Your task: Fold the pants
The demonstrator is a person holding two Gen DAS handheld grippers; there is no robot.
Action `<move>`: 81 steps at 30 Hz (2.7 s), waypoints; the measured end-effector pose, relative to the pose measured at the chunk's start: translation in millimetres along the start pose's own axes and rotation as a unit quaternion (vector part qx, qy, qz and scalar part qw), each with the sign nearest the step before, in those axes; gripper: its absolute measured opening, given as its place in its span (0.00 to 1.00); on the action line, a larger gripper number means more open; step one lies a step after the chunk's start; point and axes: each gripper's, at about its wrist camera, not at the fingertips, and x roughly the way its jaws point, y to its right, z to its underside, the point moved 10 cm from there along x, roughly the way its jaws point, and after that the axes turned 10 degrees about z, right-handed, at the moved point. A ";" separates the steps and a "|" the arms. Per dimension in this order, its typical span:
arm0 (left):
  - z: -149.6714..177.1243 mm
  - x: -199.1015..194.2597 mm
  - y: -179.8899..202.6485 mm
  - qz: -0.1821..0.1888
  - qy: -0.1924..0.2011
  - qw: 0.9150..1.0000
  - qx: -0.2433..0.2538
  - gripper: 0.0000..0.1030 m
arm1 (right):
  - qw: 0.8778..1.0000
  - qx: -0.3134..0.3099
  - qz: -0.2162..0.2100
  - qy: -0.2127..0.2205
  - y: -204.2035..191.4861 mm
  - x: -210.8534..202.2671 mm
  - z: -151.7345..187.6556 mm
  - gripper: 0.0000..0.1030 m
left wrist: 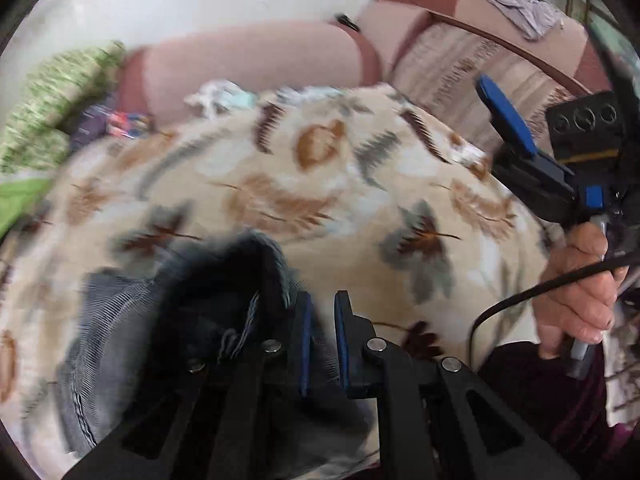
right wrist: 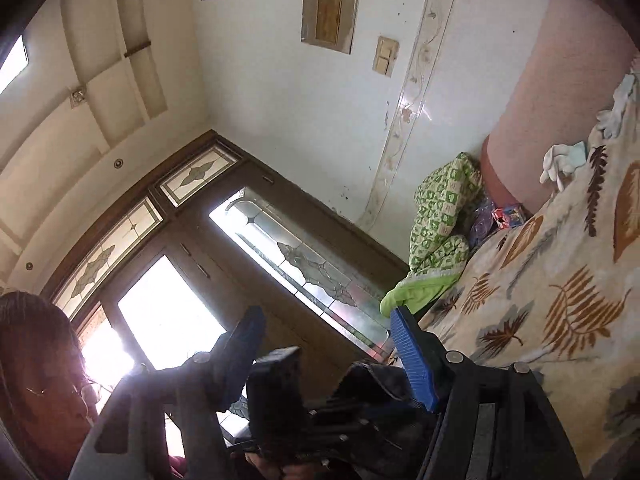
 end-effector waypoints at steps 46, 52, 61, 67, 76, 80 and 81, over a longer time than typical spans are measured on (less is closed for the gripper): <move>114.1 -66.9 -137.0 -0.030 0.036 0.994 -0.095 0.40 | 0.901 -0.127 0.387 -0.146 89.0 117.0 119.0 0.08; 109.3 -51.8 -130.8 -0.058 0.019 0.994 -0.086 0.44 | 0.895 -0.054 0.415 -0.155 154.2 99.6 102.1 0.08; 123.9 -59.9 -154.5 -0.069 0.032 0.990 -0.120 0.66 | 0.922 0.016 0.350 -0.164 130.1 69.3 106.3 0.42; 122.3 -59.8 -152.9 -0.071 0.046 0.990 -0.111 0.66 | 0.935 0.015 0.305 -0.177 96.8 56.0 142.5 0.75; 126.1 -61.4 -155.4 -0.050 0.058 0.989 -0.125 0.66 | 0.911 -0.056 0.342 -0.225 99.0 80.3 200.7 0.16; 124.3 -62.8 -155.2 -0.046 0.063 0.989 -0.126 0.66 | 0.894 -0.096 0.379 -0.220 96.7 79.1 202.4 0.09; 122.4 -64.8 -153.9 -0.046 0.068 0.989 -0.123 0.66 | 0.891 -0.103 0.386 -0.213 95.3 77.8 198.3 0.08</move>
